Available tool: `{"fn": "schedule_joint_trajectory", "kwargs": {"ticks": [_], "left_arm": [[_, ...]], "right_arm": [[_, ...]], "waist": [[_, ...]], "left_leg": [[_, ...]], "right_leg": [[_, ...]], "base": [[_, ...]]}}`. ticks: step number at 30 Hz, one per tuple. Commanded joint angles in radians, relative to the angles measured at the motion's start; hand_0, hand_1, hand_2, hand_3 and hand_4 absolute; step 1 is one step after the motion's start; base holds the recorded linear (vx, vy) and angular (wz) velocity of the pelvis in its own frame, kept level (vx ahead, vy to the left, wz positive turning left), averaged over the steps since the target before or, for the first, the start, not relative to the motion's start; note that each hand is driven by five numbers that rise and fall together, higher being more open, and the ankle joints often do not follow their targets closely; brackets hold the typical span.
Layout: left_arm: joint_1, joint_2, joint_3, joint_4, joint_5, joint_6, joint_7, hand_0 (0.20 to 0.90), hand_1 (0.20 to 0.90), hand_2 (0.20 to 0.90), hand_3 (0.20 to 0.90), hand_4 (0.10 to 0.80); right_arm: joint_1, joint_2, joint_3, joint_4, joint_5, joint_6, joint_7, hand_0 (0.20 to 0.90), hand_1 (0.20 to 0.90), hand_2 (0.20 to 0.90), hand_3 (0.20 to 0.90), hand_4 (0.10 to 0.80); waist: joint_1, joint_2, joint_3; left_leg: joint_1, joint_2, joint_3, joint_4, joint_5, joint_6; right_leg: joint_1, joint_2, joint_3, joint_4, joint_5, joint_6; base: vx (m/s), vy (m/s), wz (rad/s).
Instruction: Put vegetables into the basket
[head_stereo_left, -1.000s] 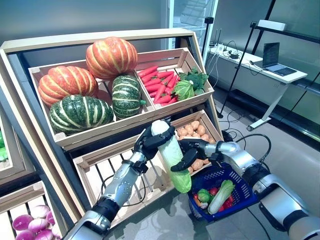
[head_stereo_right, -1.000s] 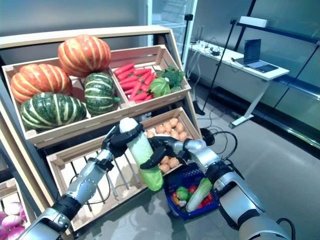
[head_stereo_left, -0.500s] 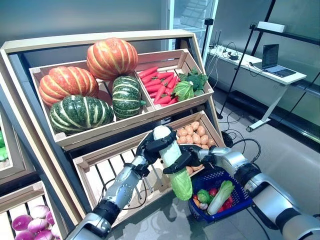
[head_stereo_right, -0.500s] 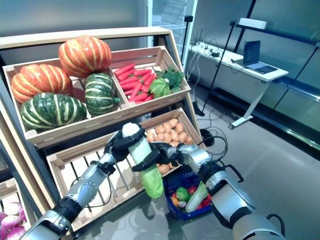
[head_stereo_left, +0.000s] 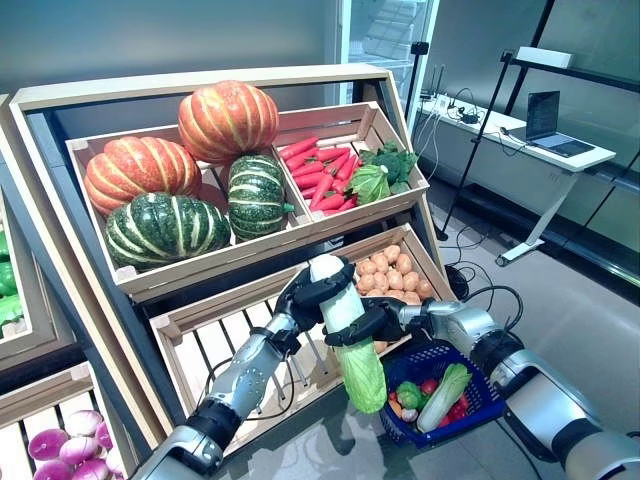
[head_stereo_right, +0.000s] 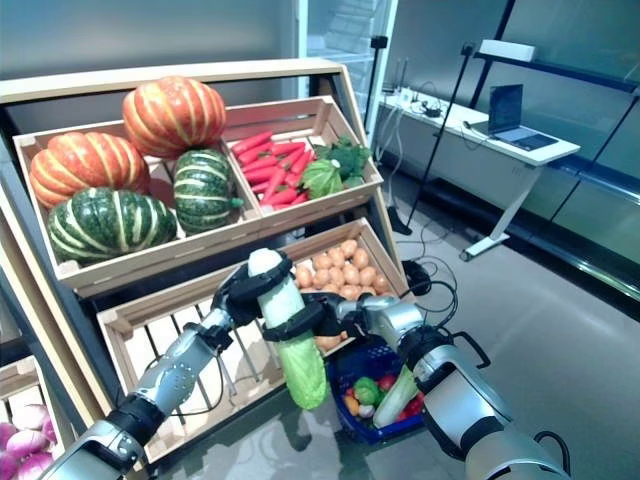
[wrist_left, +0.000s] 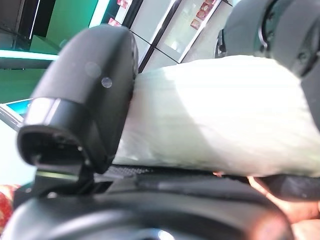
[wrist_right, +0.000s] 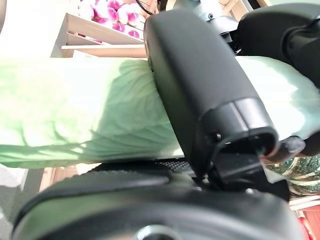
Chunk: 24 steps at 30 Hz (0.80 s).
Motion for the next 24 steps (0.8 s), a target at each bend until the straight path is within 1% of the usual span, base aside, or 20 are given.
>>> {"fn": "schedule_joint_trajectory", "kwargs": {"ticks": [1,2,3,4,7,9,11,15,17,20,22,24], "left_arm": [[-0.188,-0.142,-0.047,-0.100,-0.009,-0.082,-0.110,0.580,0.580,0.580,0.580,0.587],[-0.183,-0.135,-0.044,-0.094,0.008,-0.080,-0.105,0.900,0.900,0.900,0.900,0.800],[-0.175,-0.124,-0.038,-0.089,0.047,-0.085,-0.095,0.900,0.900,0.900,0.900,0.800],[-0.171,-0.118,-0.035,-0.087,0.061,-0.087,-0.096,0.900,0.900,0.900,0.900,0.800],[-0.150,-0.068,-0.002,-0.097,0.173,-0.120,-0.043,0.900,0.900,0.900,0.900,0.800],[-0.140,-0.014,0.027,-0.095,0.284,-0.159,0.025,0.900,0.900,0.900,0.900,0.800],[-0.131,0.027,0.054,-0.089,0.338,-0.170,0.061,0.900,0.900,0.900,0.900,0.800],[-0.114,0.139,0.122,-0.041,0.528,-0.212,0.161,0.900,0.900,0.900,0.900,0.800],[-0.103,0.189,0.162,-0.010,0.563,-0.214,0.190,0.900,0.900,0.900,0.900,0.800],[-0.107,0.233,0.195,0.068,0.639,-0.219,0.263,0.900,0.900,0.900,0.900,0.800],[-0.108,0.253,0.217,0.106,0.614,-0.204,0.292,0.900,0.900,0.900,0.900,0.800],[-0.098,0.261,0.248,0.141,0.603,-0.197,0.292,0.900,0.900,0.900,0.900,0.800]], "right_arm": [[-0.122,0.082,-0.163,0.040,0.157,-0.096,-0.052,0.300,0.300,0.300,0.300,0.400],[-0.118,0.069,-0.163,0.028,0.143,-0.102,-0.070,0.300,0.300,0.300,0.300,0.400],[-0.114,0.045,-0.165,0.012,0.125,-0.111,-0.102,0.300,0.300,0.300,0.300,0.400],[-0.108,0.033,-0.168,0.008,0.116,-0.114,-0.107,0.300,0.300,0.300,0.300,0.400],[-0.062,-0.047,-0.192,-0.022,0.102,-0.128,-0.148,0.300,0.300,0.300,0.300,0.400],[-0.016,-0.109,-0.222,-0.032,0.112,-0.132,-0.166,0.300,0.300,0.300,0.300,0.400],[0.019,-0.145,-0.250,-0.033,0.112,-0.133,-0.174,0.300,0.300,0.300,0.300,0.400],[0.123,-0.239,-0.333,-0.012,0.098,-0.166,-0.232,0.300,0.300,0.300,0.300,0.400],[0.182,-0.285,-0.386,0.025,0.095,-0.192,-0.243,0.300,0.300,0.300,0.300,0.400],[0.222,-0.327,-0.454,0.115,0.078,-0.225,-0.284,0.300,0.300,0.300,0.300,0.400],[0.237,-0.350,-0.490,0.166,0.076,-0.236,-0.322,0.300,0.300,0.300,0.300,0.400],[0.257,-0.370,-0.538,0.230,0.074,-0.258,-0.350,0.300,0.300,0.300,0.300,0.400]], "waist": [[0.020,0.008,-0.044],[0.019,0.008,-0.043],[0.015,0.007,-0.042],[0.013,0.007,-0.042],[0.005,0.007,-0.038],[-0.002,0.008,-0.032],[-0.004,0.008,-0.028],[-0.014,0.009,-0.016],[-0.020,0.010,-0.007],[-0.028,0.010,0.006],[-0.032,0.010,0.013],[-0.033,0.013,0.022]], "left_leg": [[0.040,0.007,0.042,0.002,-0.102,-0.022],[0.041,0.008,0.045,0.002,-0.102,-0.022],[0.041,0.009,0.047,0.002,-0.101,-0.023],[0.041,0.010,0.049,0.002,-0.101,-0.023],[0.041,0.014,0.059,0.002,-0.100,-0.024],[0.043,0.017,0.068,0.002,-0.098,-0.024],[0.044,0.020,0.073,0.002,-0.097,-0.024],[0.044,0.025,0.087,0.002,-0.094,-0.024],[0.045,0.027,0.094,0.002,-0.092,-0.024],[0.049,0.028,0.102,0.004,-0.092,-0.022],[0.051,0.028,0.105,0.009,-0.095,-0.021],[0.052,0.028,0.106,0.017,-0.097,-0.020]], "right_leg": [[-0.048,-0.019,0.033,0.001,0.039,-0.015],[-0.048,-0.020,0.033,0.001,0.040,-0.014],[-0.049,-0.019,0.036,0.001,0.041,-0.013],[-0.050,-0.019,0.037,0.001,0.041,-0.012],[-0.053,-0.018,0.045,0.001,0.044,-0.009],[-0.055,-0.017,0.050,0.001,0.045,-0.007],[-0.055,-0.016,0.052,0.001,0.046,-0.006],[-0.060,-0.014,0.061,0.003,0.047,-0.003],[-0.063,-0.013,0.065,0.006,0.045,-0.002],[-0.065,-0.010,0.072,0.012,0.042,-0.001],[-0.063,-0.010,0.076,0.016,0.040,0.000],[-0.062,-0.009,0.078,0.026,0.034,-0.002]], "base": [[0.000,0.000,0.00],[0.000,0.000,0.00],[0.000,0.000,0.00],[0.000,0.000,0.00],[-0.001,0.005,-0.03],[-0.002,0.012,-0.11],[-0.004,0.006,-0.07],[-0.012,0.002,-0.06],[-0.017,-0.007,-0.14],[-0.006,-0.020,-0.13],[0.010,-0.025,-0.07],[0.015,-0.029,-0.17]]}}
